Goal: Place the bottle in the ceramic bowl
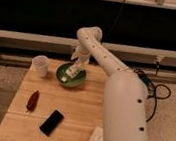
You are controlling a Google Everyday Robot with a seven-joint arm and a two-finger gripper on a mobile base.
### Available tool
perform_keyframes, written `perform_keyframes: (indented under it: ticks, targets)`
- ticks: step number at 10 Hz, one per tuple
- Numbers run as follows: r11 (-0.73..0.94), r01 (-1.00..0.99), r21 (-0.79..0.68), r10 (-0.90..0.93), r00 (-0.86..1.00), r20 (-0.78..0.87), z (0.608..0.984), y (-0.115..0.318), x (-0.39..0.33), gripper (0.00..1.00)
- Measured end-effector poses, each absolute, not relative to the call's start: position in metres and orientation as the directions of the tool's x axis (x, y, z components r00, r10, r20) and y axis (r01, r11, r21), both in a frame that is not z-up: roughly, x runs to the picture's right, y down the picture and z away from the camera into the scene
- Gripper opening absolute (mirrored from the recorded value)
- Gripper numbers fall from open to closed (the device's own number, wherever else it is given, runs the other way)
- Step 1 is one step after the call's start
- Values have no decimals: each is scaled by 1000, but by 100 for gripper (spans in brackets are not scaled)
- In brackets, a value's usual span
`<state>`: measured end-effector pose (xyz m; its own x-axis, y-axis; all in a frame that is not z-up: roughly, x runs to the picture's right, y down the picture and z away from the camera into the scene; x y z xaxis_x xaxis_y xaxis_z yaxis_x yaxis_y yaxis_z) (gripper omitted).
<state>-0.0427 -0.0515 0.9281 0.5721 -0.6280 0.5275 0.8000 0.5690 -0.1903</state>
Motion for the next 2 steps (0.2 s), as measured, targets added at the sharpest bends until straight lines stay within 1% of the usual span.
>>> perform_keyframes:
  ticks: [2]
  targets:
    - [557, 807, -199, -629, 566, 533, 926, -51, -41, 80]
